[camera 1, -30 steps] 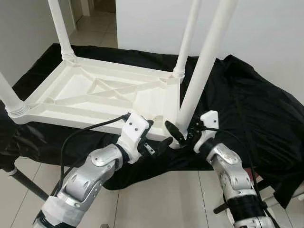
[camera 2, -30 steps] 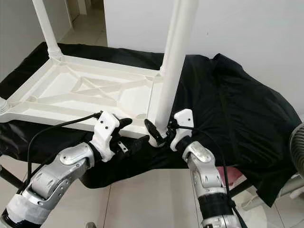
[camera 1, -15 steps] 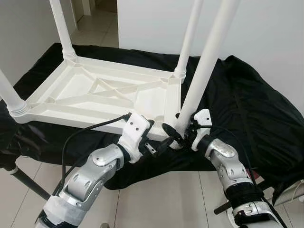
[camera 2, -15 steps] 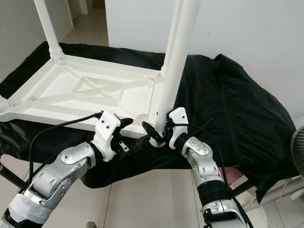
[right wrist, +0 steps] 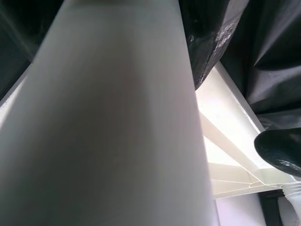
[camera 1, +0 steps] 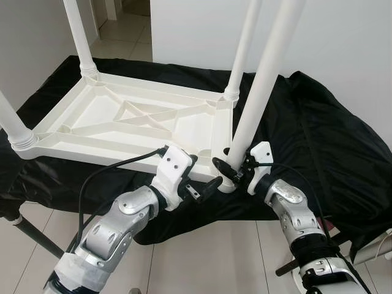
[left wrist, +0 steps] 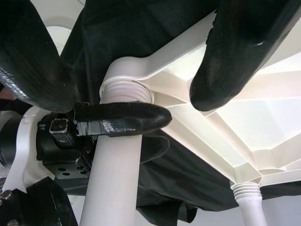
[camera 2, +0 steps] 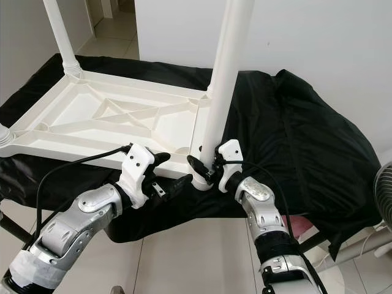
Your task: Building children table
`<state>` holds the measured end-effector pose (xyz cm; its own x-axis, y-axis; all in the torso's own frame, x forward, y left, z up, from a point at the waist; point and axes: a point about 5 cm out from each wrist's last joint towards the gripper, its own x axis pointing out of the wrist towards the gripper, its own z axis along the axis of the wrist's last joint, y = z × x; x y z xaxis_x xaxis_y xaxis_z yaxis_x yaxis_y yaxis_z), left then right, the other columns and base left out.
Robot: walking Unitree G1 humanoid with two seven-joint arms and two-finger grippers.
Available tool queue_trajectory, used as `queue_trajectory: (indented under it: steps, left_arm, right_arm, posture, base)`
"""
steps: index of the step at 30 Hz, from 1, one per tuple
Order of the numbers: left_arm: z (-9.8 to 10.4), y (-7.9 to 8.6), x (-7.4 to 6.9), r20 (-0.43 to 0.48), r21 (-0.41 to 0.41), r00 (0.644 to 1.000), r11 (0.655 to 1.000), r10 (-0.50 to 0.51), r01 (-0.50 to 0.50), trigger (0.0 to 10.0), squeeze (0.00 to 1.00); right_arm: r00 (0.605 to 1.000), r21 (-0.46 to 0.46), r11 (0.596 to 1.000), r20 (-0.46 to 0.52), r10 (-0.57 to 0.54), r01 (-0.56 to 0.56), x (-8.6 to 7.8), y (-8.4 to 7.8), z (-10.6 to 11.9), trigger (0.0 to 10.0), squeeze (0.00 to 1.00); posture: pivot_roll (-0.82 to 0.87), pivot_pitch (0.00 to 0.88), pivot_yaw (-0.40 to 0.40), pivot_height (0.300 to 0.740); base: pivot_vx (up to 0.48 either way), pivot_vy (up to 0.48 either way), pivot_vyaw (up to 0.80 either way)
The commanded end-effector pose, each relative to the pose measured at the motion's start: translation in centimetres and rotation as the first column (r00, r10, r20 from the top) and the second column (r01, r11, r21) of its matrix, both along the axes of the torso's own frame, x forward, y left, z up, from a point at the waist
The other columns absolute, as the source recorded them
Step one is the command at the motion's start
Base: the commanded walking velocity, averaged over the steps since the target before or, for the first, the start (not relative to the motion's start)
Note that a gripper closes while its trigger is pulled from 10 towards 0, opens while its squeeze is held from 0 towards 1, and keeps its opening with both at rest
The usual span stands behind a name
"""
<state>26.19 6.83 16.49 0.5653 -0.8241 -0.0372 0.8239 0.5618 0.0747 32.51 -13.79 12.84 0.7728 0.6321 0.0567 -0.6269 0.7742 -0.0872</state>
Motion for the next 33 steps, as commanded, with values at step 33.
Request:
queue_trajectory:
  steps: [33]
  left_arm:
    - [-0.3,-0.2,-0.8,-0.013,0.023,0.995,0.995,-0.096,0.096,10.0,0.00]
  right_arm:
    - [0.880,0.242,0.847,-0.094,-0.466,0.474,-1.5,4.5,1.1,10.0,0.00]
  posture:
    - [0.01,0.034,-0.057,0.740]
  base:
    - [0.000,0.000,0.00]
